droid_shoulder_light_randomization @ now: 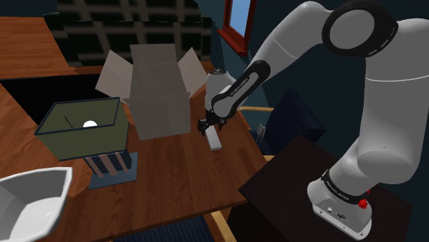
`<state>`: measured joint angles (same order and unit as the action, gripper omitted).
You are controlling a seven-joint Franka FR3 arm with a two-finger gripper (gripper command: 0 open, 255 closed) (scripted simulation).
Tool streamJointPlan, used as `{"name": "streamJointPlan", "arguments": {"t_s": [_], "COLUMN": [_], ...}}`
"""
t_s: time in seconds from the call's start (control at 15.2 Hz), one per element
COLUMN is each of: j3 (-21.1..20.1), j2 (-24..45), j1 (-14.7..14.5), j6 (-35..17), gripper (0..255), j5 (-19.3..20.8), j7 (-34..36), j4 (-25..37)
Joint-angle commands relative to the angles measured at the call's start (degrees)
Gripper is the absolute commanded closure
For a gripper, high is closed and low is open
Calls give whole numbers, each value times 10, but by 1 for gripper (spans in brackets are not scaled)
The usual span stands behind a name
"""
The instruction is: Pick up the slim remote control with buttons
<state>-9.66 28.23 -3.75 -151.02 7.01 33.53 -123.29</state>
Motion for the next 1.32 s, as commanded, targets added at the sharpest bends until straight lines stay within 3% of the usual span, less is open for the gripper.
{"name": "streamJointPlan", "arguments": {"t_s": [0.0, 0.2, 0.26, 0.86, 1.25], "j3": [3, 4, 4, 4, -5], "j2": [15, 19, 19, 19, -23], "j1": [-2, -3, -3, -3, 4], "j6": [-11, -15, -15, -15, 19], "gripper": [0, 0, 255, 255, 255], "j5": [4, 5, 5, 5, -6], "j7": [2, 3, 3, 3, -4], "j4": [3, 4, 4, 4, -4]}}
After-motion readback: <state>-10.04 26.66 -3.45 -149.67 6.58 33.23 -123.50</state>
